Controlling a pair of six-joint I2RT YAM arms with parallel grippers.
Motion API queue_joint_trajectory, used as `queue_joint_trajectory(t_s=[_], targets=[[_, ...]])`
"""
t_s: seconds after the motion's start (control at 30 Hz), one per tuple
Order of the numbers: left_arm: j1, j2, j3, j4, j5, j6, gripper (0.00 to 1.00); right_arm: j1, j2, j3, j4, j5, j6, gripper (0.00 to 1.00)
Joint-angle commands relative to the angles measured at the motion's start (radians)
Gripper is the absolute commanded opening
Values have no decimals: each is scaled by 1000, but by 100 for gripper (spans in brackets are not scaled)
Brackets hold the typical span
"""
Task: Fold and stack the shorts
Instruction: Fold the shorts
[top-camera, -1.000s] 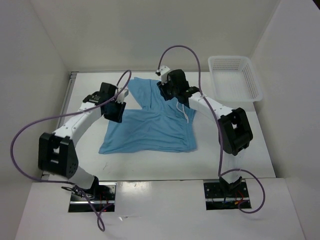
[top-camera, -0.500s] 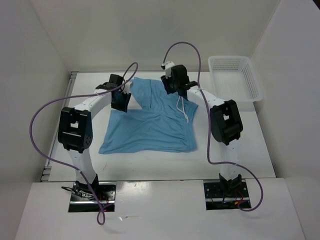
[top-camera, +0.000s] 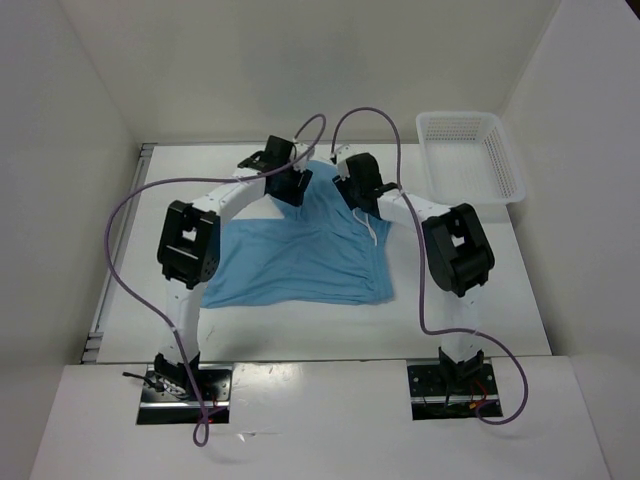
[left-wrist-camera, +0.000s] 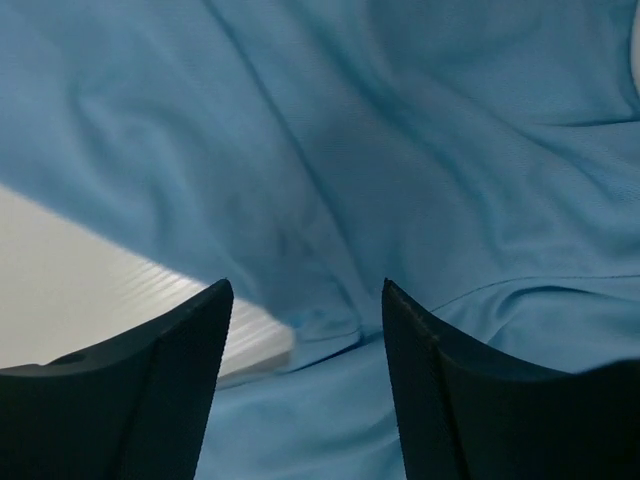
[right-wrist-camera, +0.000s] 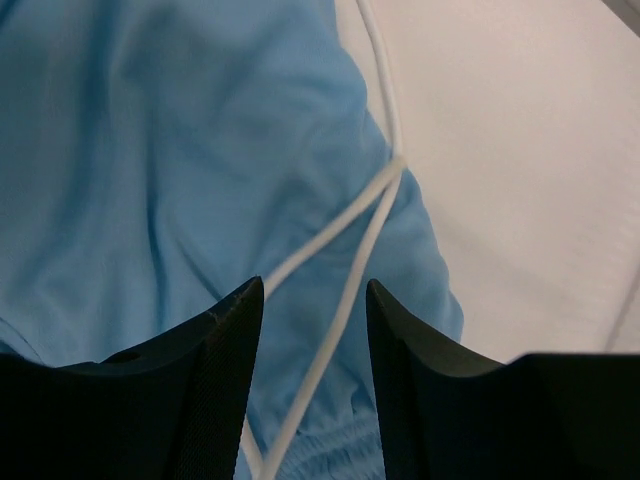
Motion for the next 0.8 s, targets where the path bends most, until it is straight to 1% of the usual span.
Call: queue_joint_trajectory(t_s=[0.0,0.1,0.23,0.37,0.43,0.5,0.53,0.67,0.77], targets=[[-19,61,44,76,-72,3,70,-21,-119,-50,70,49,-70,51],[-28,121,80,102,-145,3,71,-47,-141,-84,80,49,-85,54],[-37,164,101,129,-202,3,73,-66,-150,-108,101,62,-126,54],[-37,164,36,164,-253,3,73,-75,-150,-145,101,53,-169,64],[-37,164,15,165,-265,3,64,-75,-141,-156,110,42,-191,73],[-37,164,-14,174,-265,3,49,-75,-115,-156,120,42,-200,75],[-37,164,-14,153,-265,3,33,-75,-114,-156,120,42,-217,76],[-28,141,-60,108,-265,3,1,-84,-95,-156,139,53,-231,76],[-19,75,-137,99,-265,3,0,-93,-75,-156,139,53,-240,75]])
